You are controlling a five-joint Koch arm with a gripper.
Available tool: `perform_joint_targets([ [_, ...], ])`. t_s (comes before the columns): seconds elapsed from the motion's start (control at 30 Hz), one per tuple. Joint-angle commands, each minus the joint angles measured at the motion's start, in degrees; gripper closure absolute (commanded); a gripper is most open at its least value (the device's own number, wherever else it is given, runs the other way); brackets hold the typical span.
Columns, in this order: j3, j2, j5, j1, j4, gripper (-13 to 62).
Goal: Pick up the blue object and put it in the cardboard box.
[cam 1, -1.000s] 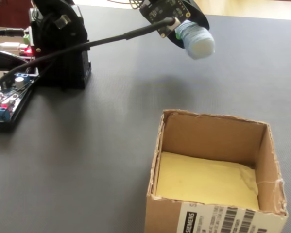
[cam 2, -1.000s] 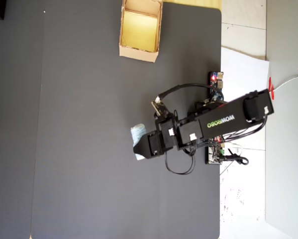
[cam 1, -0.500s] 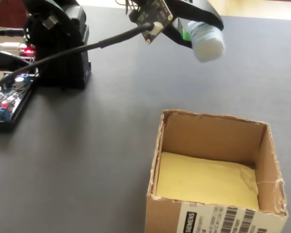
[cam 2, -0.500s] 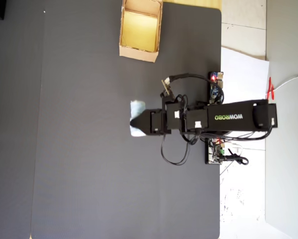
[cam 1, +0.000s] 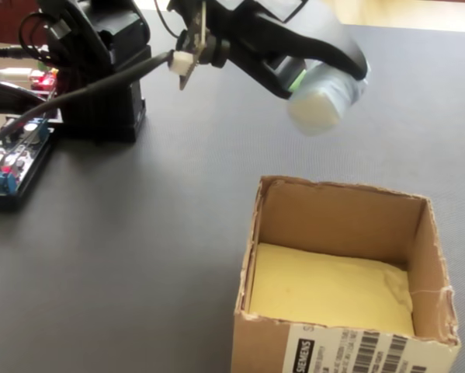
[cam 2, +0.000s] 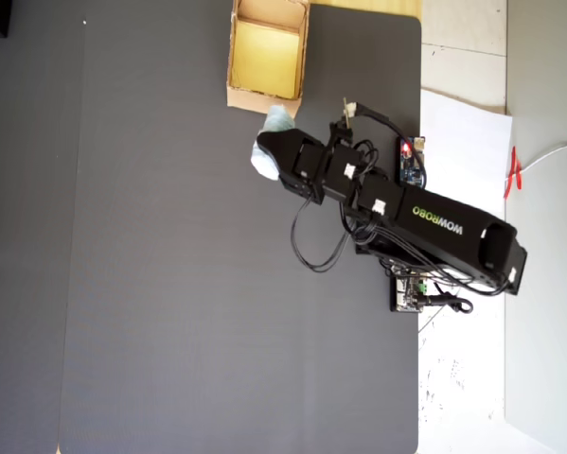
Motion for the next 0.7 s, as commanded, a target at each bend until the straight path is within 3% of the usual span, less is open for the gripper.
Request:
perform_joint_targets([
  [0.0, -6.2, -0.5, -0.1, 2.0, -6.1, 41.8],
  [0.17, -10.8, -5.8, -1.8, 8.5, -6.2, 41.8],
  [0.27, -22.8, -17.1, -2.3, 15.3, -5.7, 41.8],
  [0.43, -27.6, -23.4, -2.3, 19.1, -5.0, 41.7],
  [0.53, -31.2, -26.0, -2.1, 21.3, 3.3, 30.3],
  [0.67, -32.0, -25.8, -1.1, 22.3, 7.9, 22.1],
])
